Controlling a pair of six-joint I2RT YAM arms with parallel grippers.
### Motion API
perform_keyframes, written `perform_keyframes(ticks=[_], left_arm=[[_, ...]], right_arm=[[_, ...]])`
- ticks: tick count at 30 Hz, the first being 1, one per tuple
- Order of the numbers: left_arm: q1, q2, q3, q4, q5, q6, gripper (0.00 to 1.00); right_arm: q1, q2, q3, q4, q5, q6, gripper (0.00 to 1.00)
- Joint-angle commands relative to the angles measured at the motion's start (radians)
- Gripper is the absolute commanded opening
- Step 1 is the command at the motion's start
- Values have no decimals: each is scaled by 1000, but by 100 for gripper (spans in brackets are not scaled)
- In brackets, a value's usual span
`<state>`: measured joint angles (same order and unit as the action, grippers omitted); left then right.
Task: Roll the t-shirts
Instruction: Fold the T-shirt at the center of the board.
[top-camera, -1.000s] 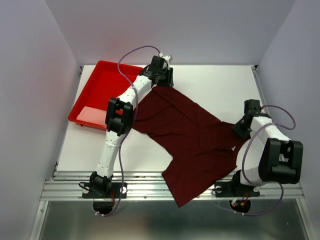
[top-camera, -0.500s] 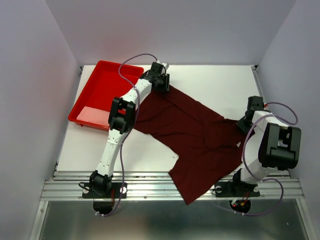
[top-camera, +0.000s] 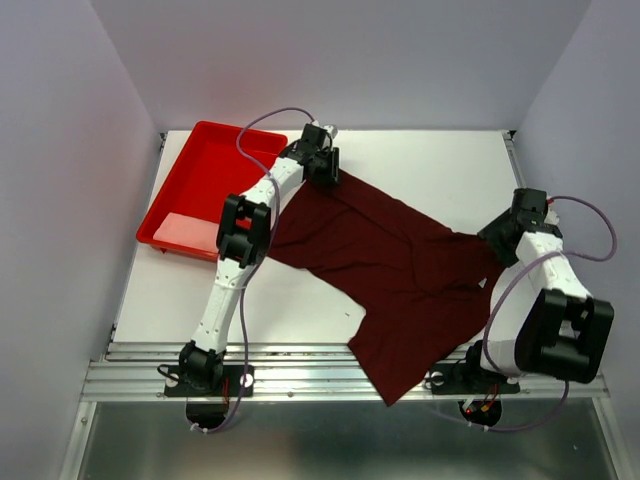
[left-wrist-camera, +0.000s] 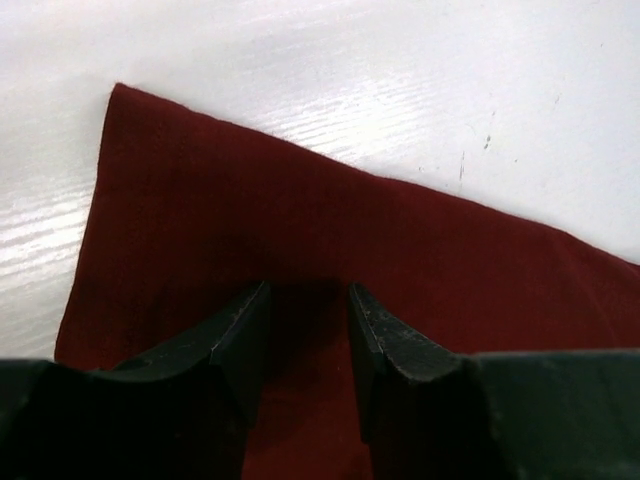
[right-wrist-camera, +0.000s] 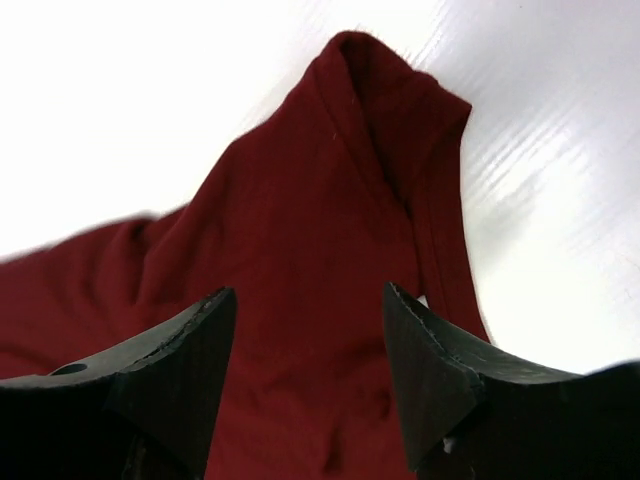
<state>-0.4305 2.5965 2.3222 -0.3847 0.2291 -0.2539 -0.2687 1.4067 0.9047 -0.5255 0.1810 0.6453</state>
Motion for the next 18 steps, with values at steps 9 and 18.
perform_keyframes(ticks=[9, 18], left_arm=[[6, -309, -170, 9, -7, -53, 48], [3, -377, -279, 30, -2, -71, 48]], right_arm=[[-9, -316, -171, -267, -172, 109, 56], [-9, -342, -288, -252, -173, 168, 46]])
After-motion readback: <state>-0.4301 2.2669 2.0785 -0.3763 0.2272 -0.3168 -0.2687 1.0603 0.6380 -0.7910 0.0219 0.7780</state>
